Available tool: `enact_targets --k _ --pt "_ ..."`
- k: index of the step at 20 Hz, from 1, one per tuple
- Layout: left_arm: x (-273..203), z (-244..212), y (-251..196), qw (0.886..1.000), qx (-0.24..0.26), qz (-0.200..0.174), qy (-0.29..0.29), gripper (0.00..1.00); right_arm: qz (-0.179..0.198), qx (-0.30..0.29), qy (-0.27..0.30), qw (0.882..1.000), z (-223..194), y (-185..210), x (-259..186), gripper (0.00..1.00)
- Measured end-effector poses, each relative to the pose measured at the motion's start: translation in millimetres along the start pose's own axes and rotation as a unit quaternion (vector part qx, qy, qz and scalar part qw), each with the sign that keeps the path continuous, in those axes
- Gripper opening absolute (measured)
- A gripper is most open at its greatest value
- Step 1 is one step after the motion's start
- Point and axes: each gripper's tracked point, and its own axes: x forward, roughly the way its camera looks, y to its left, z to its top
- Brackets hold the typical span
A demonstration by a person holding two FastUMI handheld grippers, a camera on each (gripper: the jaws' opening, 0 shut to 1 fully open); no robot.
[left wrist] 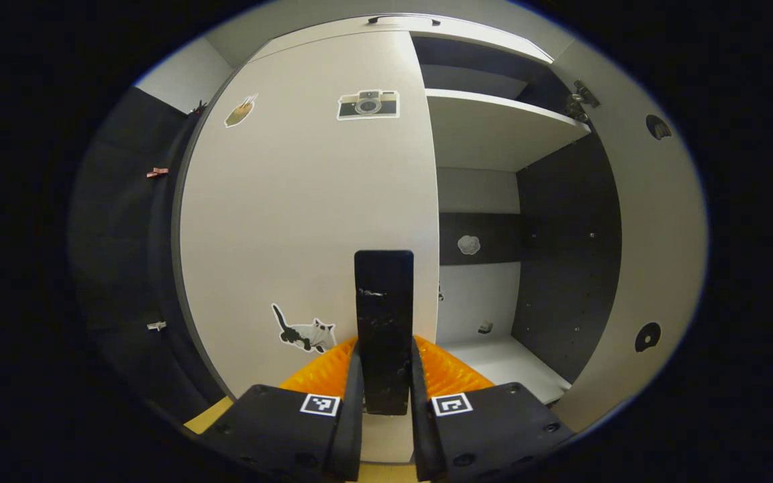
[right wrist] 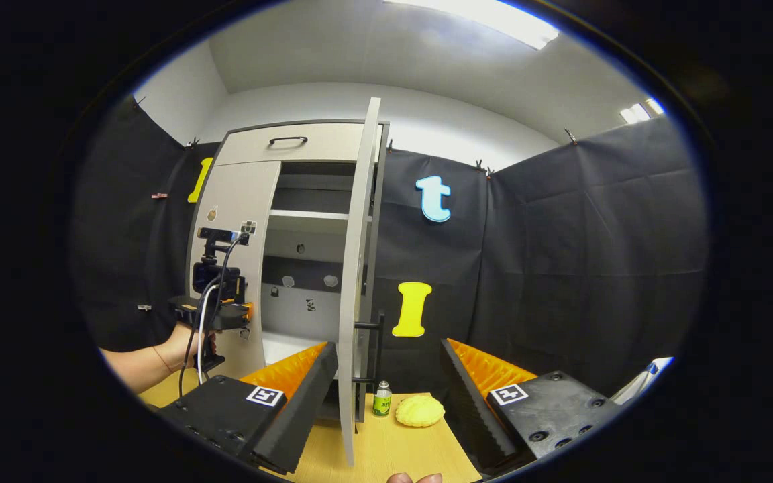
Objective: Open the right door of the double-door shoe cabinet with the right hand, and open the left door with the left hand.
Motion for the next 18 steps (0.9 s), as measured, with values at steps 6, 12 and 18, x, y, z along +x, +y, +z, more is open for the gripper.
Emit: enact_targets --k 6,12,18 --pt "-9.6 3.6 3.3 1.0 -0.021 -0.014 -0.016 0.2 0.011 0.006 -0.01 1.0 11.1 12.6 -13.1 0.95" --pt "-34.6 3.8 15.6 0.998 -0.03 -0.041 -0.021 0.17 0.035 0.003 -0.015 0.999 14.9 34.7 -19.0 0.95" --pt "-51.7 4.8 31.4 0.997 -0.041 -0.071 -0.006 0.14 0.061 0.017 -0.022 0.998 20.3 65.0 -22.1 0.96"
